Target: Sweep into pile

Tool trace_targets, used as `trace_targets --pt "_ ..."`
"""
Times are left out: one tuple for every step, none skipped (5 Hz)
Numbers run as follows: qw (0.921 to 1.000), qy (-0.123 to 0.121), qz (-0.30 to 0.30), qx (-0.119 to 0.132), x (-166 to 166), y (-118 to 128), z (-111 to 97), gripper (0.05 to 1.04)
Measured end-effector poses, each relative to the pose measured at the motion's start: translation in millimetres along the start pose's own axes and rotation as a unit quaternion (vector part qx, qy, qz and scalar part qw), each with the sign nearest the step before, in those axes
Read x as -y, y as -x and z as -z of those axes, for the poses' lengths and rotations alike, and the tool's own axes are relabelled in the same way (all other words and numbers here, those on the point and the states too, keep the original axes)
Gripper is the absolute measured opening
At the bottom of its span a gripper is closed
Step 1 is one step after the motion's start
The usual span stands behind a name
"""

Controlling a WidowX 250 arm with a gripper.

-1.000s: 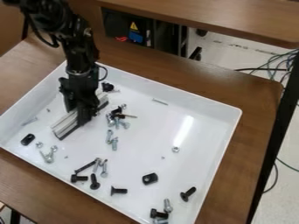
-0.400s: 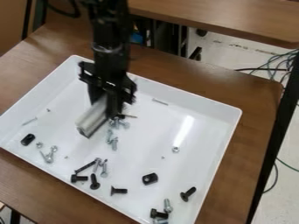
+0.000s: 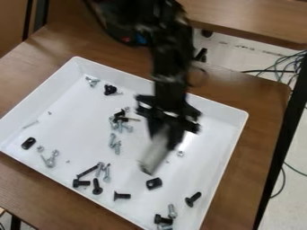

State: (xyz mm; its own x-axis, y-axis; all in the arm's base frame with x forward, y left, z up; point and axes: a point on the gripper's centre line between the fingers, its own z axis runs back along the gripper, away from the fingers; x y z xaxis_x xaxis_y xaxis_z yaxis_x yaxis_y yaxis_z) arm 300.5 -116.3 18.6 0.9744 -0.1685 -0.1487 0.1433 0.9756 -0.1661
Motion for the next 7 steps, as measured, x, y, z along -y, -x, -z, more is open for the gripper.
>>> trace_targets --pt "0.9995 0.022 -0.016 -0.015 34.8 -18.6 27.9 0.359" --pt "0.9988 0.041 -0.020 -0.015 28.8 -36.5 38.4 0.359" --pt "0.9988 0.044 -0.017 0.012 14.9 -49.1 45.1 0.359" --pt "0.9984 0.041 -0.035 0.014 -0.5 -54.9 45.9 0.359" --pt "0.9962 0.058 -0.062 0.020 -29.9 -59.6 43.6 0.359" --pt "0.9948 0.071 -0.070 0.022 -73.0 -66.1 42.0 0.359" --pt "0.9936 0.063 -0.088 0.031 -110.5 -67.3 36.3 0.359"
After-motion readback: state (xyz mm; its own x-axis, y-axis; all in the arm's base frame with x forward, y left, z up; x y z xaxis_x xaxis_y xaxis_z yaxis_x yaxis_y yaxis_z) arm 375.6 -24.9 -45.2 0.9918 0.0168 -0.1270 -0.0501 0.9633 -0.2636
